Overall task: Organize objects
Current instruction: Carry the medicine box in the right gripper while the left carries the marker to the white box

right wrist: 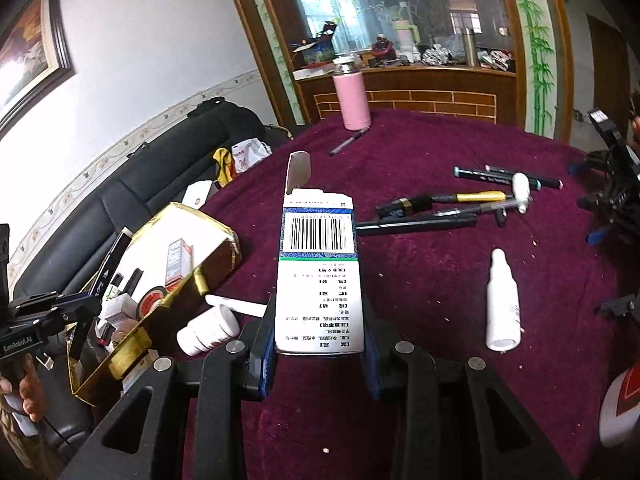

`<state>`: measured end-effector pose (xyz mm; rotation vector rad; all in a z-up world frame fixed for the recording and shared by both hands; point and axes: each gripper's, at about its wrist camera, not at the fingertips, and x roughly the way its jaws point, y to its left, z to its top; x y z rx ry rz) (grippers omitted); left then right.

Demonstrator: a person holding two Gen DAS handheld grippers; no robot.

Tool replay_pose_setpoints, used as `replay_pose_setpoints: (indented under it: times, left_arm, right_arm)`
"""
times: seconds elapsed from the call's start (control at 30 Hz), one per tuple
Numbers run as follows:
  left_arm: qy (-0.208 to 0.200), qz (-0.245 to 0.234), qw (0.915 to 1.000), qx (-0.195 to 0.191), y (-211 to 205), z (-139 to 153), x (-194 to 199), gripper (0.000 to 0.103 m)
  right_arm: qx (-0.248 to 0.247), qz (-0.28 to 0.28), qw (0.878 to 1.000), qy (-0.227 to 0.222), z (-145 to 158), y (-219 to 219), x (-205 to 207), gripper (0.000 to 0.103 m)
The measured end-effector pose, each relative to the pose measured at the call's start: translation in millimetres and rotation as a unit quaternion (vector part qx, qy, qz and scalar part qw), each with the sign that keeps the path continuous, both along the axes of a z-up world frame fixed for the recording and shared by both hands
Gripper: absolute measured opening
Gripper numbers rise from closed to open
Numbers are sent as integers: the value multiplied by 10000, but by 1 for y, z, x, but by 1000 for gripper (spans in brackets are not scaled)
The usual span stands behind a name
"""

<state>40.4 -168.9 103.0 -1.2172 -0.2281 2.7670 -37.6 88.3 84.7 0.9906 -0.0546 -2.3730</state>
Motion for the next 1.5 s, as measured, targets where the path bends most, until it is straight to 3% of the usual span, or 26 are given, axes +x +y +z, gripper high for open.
replay_pose_setpoints:
  times: [0.5,1.07,1.5]
  left_arm:
    - [148,435,9989,-77,-33,16,11,14]
    - [282,927,9953,7,-79,19,35,14]
    - [227,1253,9919,51,-115,13,30,14]
  right_arm:
    - [-52,467,9986,253,22,-41,12,38]
    - [94,916,9953,302,23,-87,27,38]
    - [187,1152,9927,291,19,-112,36,38]
